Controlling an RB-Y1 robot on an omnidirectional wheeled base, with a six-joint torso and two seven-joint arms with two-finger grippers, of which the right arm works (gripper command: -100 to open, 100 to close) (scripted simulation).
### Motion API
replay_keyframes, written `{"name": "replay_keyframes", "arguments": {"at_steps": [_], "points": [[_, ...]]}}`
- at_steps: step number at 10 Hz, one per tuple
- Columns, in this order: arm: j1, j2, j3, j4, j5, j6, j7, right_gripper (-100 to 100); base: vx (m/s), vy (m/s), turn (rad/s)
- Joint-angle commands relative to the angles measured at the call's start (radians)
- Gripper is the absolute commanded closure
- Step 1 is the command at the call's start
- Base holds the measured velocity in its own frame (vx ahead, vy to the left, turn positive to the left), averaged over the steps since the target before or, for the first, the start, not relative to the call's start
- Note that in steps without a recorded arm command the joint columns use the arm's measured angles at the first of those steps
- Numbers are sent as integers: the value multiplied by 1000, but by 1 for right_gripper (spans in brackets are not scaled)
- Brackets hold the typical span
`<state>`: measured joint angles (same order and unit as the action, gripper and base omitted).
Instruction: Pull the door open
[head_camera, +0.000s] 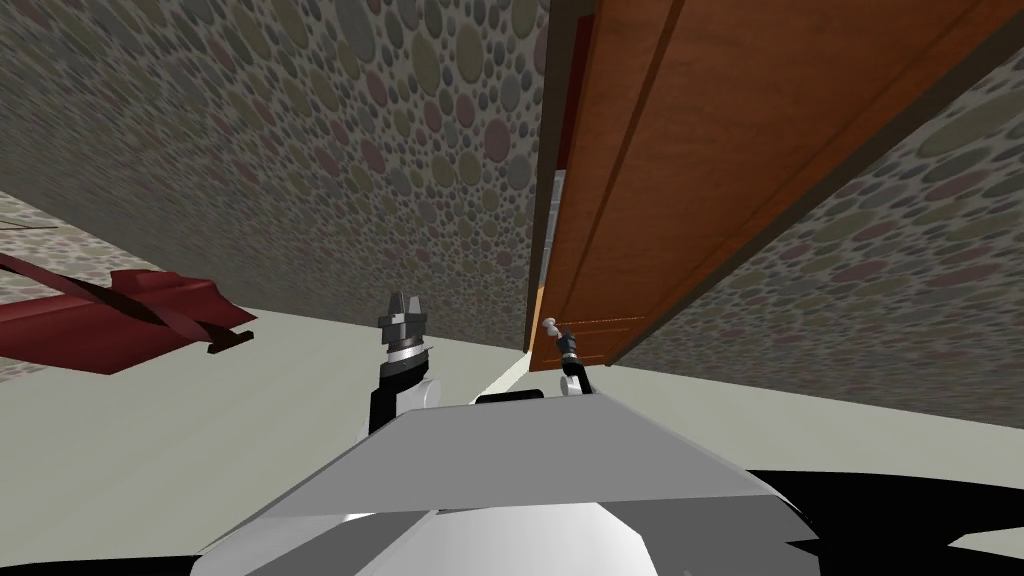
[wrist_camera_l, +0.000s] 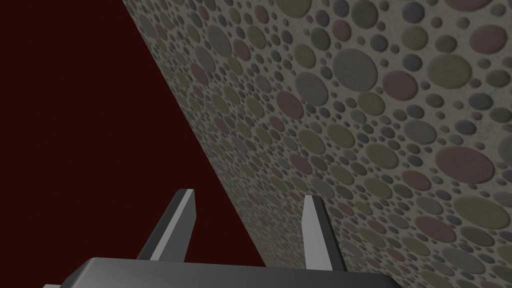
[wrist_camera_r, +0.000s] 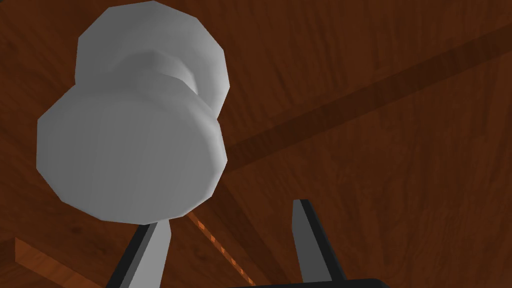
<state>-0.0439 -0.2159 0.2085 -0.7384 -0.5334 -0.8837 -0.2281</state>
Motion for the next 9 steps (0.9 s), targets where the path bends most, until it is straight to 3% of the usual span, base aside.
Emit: {"name": "replay_keyframes", "arguments": {"at_steps": [1,4,6,9], "points": [[-5,26,15,7,-2,7,-50,-100,-108,5,194],[-5,26,15,7,-2,7,-51,-100,-26,1,-10],[-9,28,2,11,-19,7,-108,-100,-47,0,146],[-9,28,2,11,-19,7,-120,-100,-20,-3,30]]}}
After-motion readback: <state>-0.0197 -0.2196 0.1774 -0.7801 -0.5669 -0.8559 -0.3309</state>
